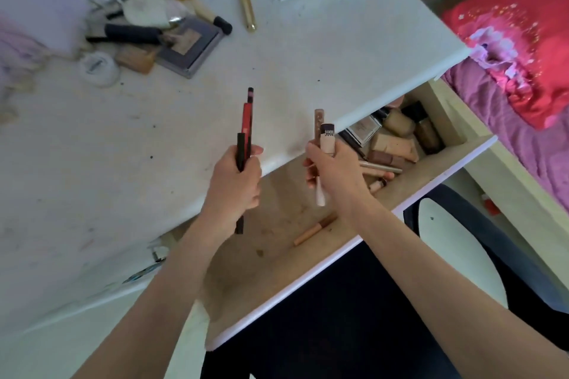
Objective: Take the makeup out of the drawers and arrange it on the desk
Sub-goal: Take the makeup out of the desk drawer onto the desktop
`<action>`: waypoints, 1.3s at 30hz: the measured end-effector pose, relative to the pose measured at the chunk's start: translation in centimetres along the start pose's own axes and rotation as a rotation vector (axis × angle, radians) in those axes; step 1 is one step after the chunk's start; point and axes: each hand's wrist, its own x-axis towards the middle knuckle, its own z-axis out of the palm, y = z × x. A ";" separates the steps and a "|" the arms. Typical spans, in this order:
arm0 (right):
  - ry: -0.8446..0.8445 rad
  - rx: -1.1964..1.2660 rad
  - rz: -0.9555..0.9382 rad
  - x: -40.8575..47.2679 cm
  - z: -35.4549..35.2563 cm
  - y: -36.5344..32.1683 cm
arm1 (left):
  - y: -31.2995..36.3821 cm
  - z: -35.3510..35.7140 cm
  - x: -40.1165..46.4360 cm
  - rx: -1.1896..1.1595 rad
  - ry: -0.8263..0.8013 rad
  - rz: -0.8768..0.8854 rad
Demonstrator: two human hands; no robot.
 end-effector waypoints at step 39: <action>-0.080 -1.185 -0.545 6.7 11.9 -3.4 | 1.5 -12.6 9.0 0.785 0.390 0.382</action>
